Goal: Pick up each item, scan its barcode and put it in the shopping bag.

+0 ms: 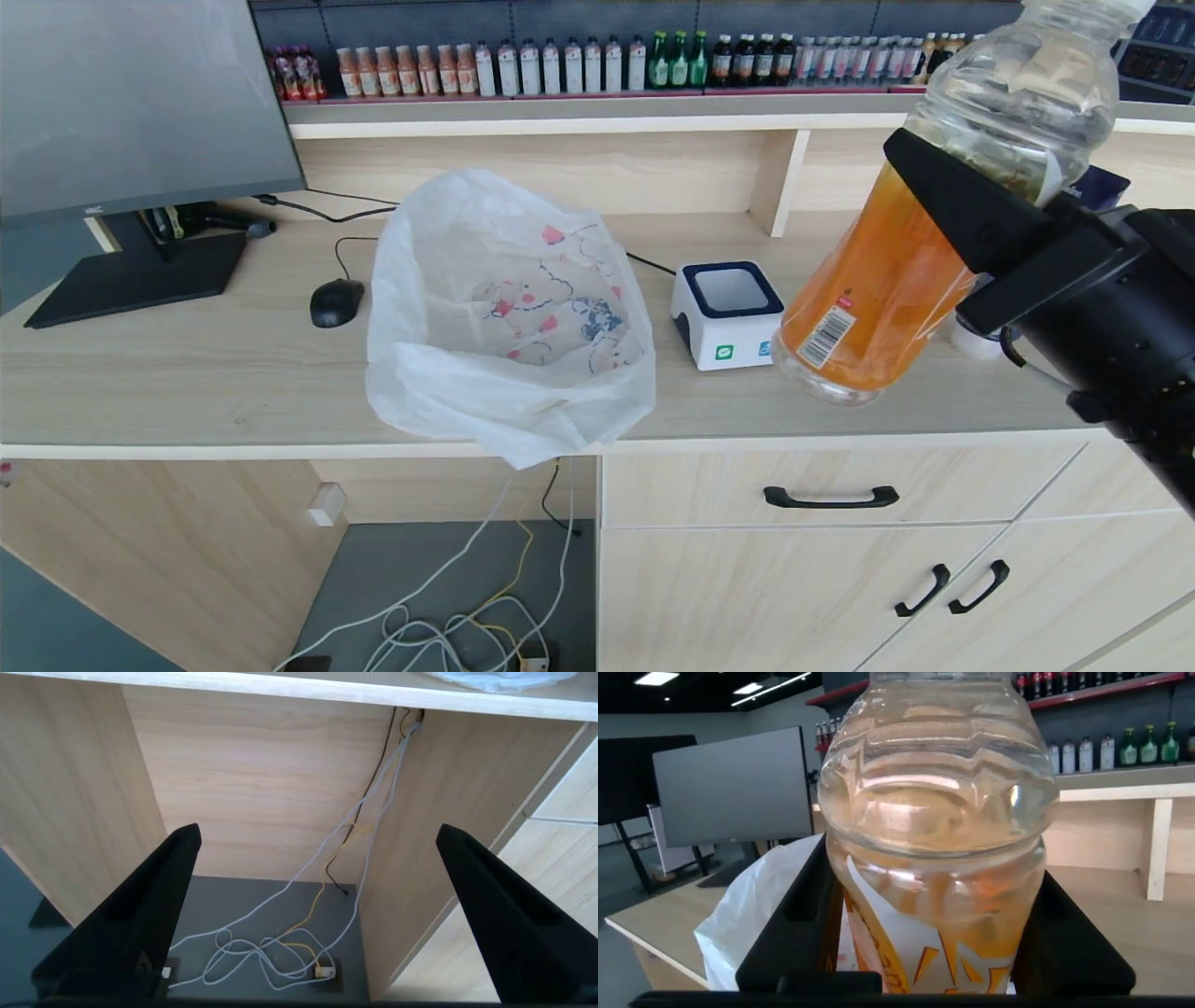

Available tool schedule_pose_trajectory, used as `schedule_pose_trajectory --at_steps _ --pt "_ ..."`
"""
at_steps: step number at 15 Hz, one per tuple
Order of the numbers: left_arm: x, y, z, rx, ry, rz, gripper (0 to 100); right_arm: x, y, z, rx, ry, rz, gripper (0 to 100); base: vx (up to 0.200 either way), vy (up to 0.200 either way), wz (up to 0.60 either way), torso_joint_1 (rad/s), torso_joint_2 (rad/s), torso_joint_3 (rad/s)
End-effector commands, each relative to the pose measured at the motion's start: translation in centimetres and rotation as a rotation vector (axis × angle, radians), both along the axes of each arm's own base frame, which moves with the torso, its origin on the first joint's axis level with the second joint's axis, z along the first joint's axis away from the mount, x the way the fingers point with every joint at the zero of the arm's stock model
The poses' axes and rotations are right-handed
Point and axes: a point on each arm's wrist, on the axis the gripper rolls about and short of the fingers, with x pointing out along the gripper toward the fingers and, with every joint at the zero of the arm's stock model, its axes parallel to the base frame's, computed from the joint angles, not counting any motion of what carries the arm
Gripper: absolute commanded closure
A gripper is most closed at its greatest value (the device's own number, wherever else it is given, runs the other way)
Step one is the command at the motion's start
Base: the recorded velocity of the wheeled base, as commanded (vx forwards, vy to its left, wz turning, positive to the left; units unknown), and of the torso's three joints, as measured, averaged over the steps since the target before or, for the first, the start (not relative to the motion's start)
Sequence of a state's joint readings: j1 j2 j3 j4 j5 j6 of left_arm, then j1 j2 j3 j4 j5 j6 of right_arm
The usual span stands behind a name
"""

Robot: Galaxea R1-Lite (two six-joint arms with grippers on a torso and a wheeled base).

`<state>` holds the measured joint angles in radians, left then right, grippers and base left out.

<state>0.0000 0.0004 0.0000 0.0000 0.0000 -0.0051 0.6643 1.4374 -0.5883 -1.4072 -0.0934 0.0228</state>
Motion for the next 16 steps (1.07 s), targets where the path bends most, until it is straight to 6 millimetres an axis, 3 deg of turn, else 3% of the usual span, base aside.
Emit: schedule_pose_trajectory --at_steps 1,6,9,12,16 --pt "0.0 0.0 0.0 -0.001 0.000 0.000 0 0.2 -0.3 0.2 0.004 -0.009 -0.015 100 0.000 0.200 0.00 0.002 0.00 0.002" --pt "0.0 0.0 0.0 0.002 0.000 0.000 0 1.0 -0.2 0.0 -0.005 -0.004 -0.031 100 0.000 0.000 0.00 0.000 0.00 0.000" --pt "0.0 0.0 0.0 0.002 0.000 0.000 0 3.1 0.3 1.3 0.023 -0.044 -0.065 100 0.000 0.000 0.00 0.000 0.00 0.000" --pt "0.0 0.0 0.0 0.002 0.000 -0.002 0 4.0 0.9 1.8 0.030 -0.060 -0.067 100 0.000 0.000 0.00 0.000 0.00 0.000" --pt "0.0 0.0 0.0 0.002 0.000 0.000 0 5.8 1.5 1.0 -0.143 -0.142 -0.001 100 0.000 0.000 0.00 0.000 0.00 0.000"
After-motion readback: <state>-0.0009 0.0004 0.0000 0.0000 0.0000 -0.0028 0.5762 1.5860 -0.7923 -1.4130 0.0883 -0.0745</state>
